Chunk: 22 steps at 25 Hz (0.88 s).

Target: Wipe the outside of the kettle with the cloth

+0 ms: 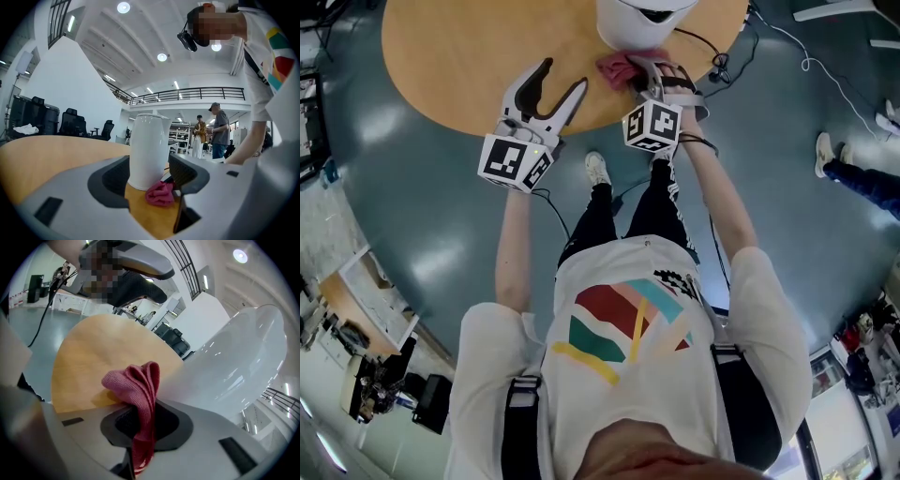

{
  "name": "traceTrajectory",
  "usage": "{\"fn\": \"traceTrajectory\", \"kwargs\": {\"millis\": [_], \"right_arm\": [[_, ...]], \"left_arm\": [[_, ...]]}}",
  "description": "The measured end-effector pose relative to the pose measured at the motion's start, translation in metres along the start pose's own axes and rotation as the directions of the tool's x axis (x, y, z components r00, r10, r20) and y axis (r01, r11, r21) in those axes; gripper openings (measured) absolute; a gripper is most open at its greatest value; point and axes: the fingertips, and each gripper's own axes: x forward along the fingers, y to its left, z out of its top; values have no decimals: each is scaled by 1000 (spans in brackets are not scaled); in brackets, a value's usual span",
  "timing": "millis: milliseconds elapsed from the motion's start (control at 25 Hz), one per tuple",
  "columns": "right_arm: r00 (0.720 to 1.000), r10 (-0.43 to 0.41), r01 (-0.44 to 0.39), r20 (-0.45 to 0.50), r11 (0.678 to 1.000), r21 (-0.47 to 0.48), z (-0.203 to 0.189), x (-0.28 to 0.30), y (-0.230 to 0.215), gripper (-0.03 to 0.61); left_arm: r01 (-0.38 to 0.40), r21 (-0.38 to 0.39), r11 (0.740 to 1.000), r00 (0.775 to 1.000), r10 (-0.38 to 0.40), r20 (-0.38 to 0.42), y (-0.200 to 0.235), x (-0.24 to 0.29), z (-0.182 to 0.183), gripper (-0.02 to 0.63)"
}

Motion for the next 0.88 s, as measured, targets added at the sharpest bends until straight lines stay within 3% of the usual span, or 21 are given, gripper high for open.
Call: {"fn": "traceTrajectory", "kwargs": {"millis": [280,480,680,880], "right_arm": [[993,-83,79,85,996,49,26,-56,-38,48],[973,-181,170,140,982,87,59,-133,-89,48],[961,-224,215,164,974,74,76,-191,-169,47],[965,-207,213,161,977,-17,96,-168,-263,48]], "left_arm": [[6,30,1000,999,-7,44,-12,2,24,302],[56,139,989,989,-74,129,-27,0,68,302],[104,201,974,972,-142,187,-59,17,104,302],[170,253,952,962,-216,168,-96,50,118,301]]}}
